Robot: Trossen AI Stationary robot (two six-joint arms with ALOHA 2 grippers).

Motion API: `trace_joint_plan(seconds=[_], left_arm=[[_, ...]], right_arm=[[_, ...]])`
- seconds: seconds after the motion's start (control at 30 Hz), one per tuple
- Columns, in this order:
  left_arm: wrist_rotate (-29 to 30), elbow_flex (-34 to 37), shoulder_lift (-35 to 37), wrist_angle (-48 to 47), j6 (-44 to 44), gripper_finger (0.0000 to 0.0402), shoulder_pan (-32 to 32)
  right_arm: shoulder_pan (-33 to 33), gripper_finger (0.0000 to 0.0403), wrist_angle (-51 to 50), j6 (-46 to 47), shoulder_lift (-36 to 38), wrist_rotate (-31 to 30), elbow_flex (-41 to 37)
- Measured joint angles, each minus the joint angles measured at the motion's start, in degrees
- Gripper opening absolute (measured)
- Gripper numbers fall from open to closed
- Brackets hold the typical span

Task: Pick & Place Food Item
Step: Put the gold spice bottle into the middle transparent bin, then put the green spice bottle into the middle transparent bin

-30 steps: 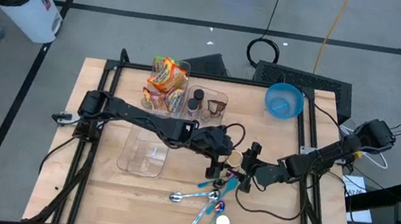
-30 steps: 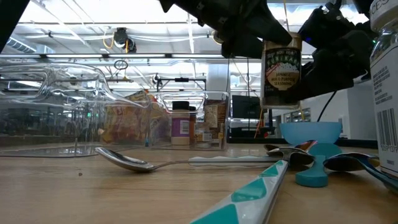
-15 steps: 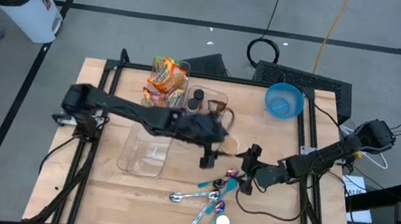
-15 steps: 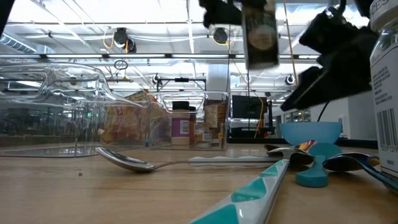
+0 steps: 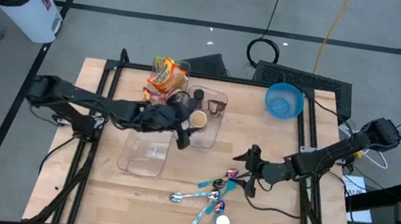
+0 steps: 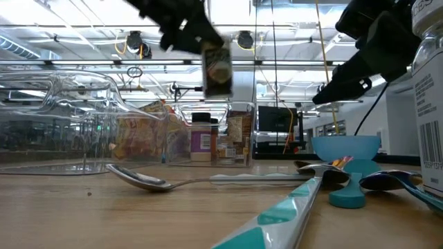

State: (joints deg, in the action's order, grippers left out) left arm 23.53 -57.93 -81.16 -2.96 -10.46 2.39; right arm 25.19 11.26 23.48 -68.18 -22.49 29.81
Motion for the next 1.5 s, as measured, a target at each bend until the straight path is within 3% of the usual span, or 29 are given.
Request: trace_joint_plan(seconds=[0.2,0.37,1.07,1.3,1.37,1.5], left_arm=[[1.0,10.6,1.0,5.3,-8.4,0.0270,-4.3],[-0.5,14.7,-0.8,11.3,-11.5,0.0270,-5.8],[-0.7,15.3,-10.5,17.7,-13.7,0.0270,-8.9],[-1.4,15.4,-9.2,16.8,-13.1,0.0380,-7.9],[-1.3,15.5,-8.7,16.4,-12.6,0.0388,-7.6],[-1.2,15.6,-7.6,16.0,-12.6,0.0365,-7.5]], right_arm=[[-0.1,0.0381,1.2,-0.1,-0.1,-0.2,0.0],[-0.1,0.0381,1.0,-0.1,-0.1,-1.8,0.0],[-0.1,0.0381,1.2,-0.2,-0.1,-1.7,0.0],[-0.1,0.0381,1.1,-0.2,-0.1,-1.5,0.0],[-0.1,0.0381,1.0,-0.2,-0.1,-1.5,0.0],[-0.1,0.0381,0.9,-0.2,-0.1,-1.4,0.0]])
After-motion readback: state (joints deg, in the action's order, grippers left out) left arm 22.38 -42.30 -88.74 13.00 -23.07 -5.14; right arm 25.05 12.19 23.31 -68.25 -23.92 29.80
